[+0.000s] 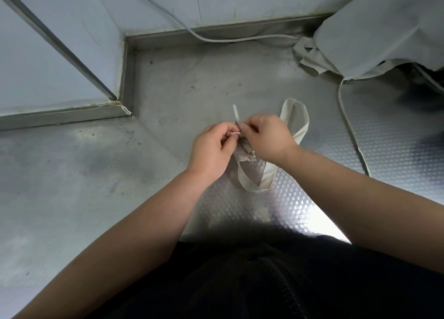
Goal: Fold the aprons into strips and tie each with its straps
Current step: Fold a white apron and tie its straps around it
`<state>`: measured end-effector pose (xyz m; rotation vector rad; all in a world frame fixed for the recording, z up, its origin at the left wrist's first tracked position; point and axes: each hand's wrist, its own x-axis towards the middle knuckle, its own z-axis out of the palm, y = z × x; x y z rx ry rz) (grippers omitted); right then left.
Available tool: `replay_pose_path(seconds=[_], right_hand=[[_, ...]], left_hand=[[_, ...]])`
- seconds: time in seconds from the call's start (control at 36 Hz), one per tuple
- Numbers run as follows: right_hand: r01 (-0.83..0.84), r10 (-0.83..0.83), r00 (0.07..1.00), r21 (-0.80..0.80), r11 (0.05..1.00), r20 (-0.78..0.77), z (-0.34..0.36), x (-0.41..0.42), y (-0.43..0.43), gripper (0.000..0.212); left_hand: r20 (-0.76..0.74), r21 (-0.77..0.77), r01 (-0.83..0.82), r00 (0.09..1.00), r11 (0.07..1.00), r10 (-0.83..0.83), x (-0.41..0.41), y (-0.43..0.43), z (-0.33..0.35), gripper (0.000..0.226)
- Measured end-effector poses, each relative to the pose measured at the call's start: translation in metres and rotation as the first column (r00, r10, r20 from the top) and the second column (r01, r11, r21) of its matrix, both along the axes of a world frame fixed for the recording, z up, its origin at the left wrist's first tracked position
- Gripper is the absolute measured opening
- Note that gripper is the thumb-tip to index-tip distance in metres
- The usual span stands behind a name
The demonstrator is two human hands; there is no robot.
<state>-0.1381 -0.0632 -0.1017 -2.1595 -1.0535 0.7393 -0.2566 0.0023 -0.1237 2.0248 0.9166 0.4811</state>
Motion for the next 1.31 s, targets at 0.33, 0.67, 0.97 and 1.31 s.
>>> replay_pose_path(seconds=[0.33,0.67,0.97,1.31], right_hand=[[-0.102,0.097,0.982,0.026,0.994,0.16,0.003,-0.007,-0.005,0.025],[-0.022,-0.031,0.846,-0.093,0.995,-0.532,0.012,-0.003,-0.001,0.028],[0.092,-0.138,0.77,-0.105,0.99,-0.623,0.006,-0.004,0.001,0.028],[-0.168,0.166,0.981,-0.008,0.986,-0.098,0.004,-0.002,-0.011,0.017]], left_hand=[[0.115,-0.151,-0.056,0.991,0.987,0.074,0.005,0.001,-0.005,0.032],[0.084,0.24,-0.046,0.996,0.97,0.027,-0.006,0.003,-0.012,0.021],[0.137,0.306,0.002,0.99,0.952,-0.046,-0.011,-0.002,-0.014,0.032],[-0.019,0.21,0.109,0.994,0.972,-0.107,-0.013,0.012,-0.001,0.008]])
